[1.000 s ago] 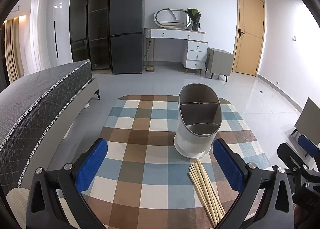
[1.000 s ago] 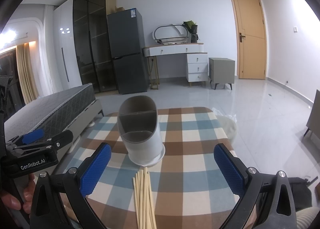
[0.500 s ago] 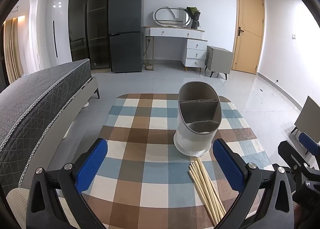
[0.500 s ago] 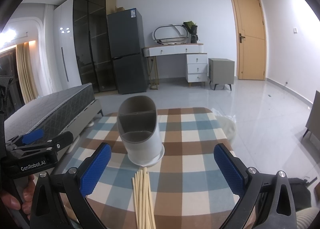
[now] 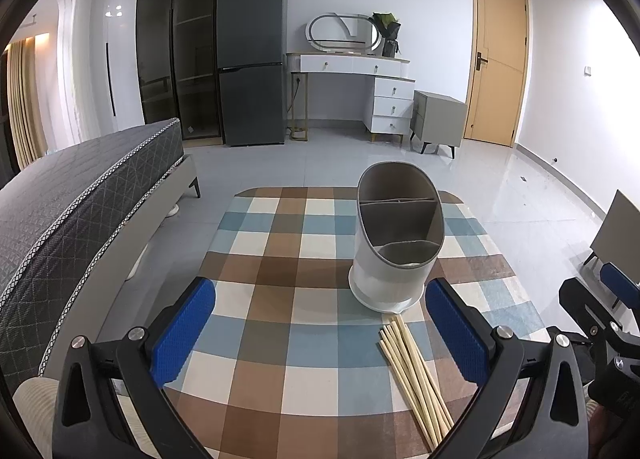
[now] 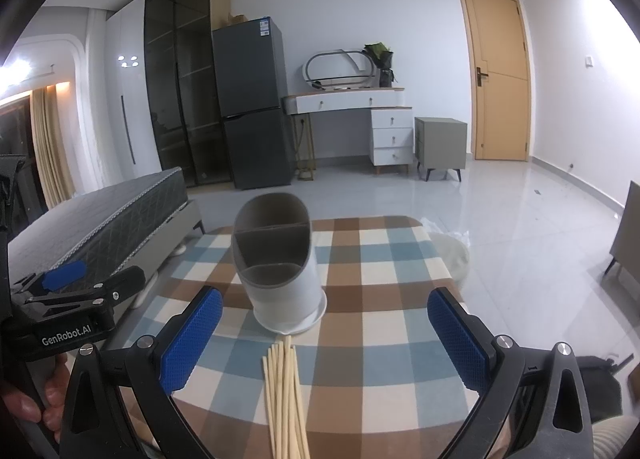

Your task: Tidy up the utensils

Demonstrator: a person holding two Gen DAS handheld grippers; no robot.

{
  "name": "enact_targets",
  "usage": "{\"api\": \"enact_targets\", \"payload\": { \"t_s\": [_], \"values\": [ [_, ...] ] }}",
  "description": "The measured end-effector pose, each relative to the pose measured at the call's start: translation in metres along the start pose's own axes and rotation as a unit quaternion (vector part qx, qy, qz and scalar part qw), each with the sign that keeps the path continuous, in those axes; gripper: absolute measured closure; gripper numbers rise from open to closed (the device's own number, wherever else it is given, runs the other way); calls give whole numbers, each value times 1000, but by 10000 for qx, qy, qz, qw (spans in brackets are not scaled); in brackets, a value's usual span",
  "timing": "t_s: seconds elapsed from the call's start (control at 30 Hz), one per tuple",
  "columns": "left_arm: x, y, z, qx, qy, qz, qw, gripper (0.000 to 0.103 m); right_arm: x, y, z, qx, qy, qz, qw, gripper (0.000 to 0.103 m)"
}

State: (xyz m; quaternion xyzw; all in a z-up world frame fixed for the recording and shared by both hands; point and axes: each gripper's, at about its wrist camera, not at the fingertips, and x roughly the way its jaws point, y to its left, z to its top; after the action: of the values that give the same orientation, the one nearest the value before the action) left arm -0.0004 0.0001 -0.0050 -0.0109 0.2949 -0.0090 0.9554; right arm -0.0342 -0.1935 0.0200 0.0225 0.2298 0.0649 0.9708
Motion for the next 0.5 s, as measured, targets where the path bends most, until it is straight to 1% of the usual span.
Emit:
{"api": "enact_targets", "payload": {
  "t_s": [0.5],
  "values": [
    [0, 0, 0, -13, 14, -20, 10000, 1, 2, 3, -2, -92, 56, -86, 9999, 0]
  ]
}}
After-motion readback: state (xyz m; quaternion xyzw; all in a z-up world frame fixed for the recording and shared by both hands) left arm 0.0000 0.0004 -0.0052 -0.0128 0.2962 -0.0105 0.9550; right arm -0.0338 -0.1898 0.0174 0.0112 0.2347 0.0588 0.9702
